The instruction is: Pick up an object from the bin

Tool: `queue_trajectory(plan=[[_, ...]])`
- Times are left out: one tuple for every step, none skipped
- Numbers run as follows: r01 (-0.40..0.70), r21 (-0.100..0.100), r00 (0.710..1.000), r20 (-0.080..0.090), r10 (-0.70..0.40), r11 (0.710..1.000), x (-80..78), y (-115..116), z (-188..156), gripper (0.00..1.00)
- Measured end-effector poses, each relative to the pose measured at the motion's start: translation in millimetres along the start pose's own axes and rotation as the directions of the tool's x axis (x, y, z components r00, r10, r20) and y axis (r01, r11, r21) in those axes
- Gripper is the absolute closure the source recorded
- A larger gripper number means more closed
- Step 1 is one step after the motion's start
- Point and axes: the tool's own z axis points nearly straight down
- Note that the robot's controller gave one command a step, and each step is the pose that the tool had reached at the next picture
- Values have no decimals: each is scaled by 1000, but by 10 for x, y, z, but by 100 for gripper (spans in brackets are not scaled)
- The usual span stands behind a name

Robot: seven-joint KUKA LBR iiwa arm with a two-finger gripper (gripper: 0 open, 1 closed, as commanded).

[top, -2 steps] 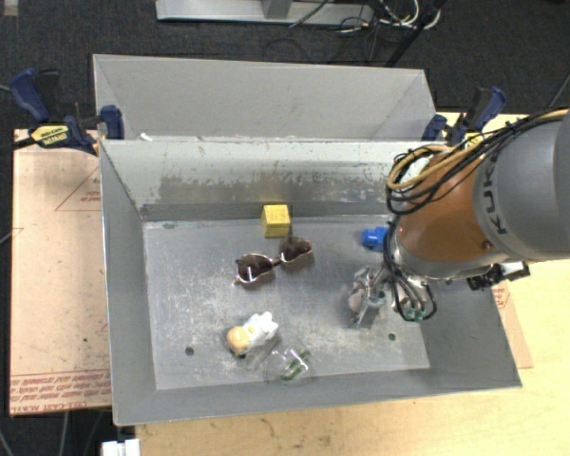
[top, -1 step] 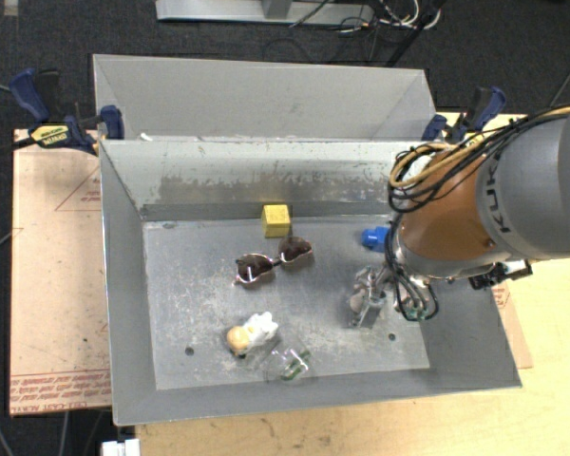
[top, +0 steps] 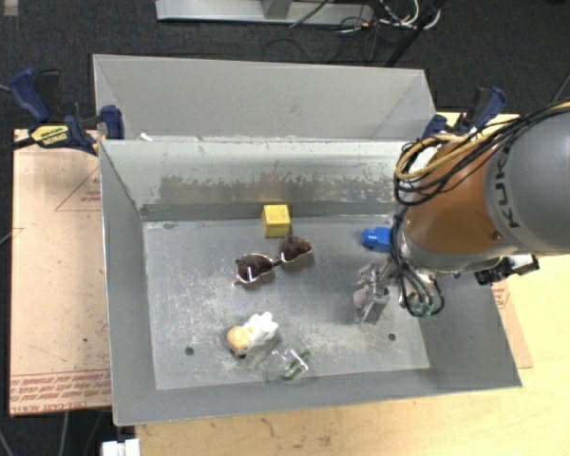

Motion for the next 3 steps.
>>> queue_trajectory(plan=[[0,-1,1000,9,0,1000,-28,4,-115,100],[1,0,1000,2,-1,1000,-8,2,-200,100],[1,-1,1000,3,-1,1000,-8,4,-383,100]])
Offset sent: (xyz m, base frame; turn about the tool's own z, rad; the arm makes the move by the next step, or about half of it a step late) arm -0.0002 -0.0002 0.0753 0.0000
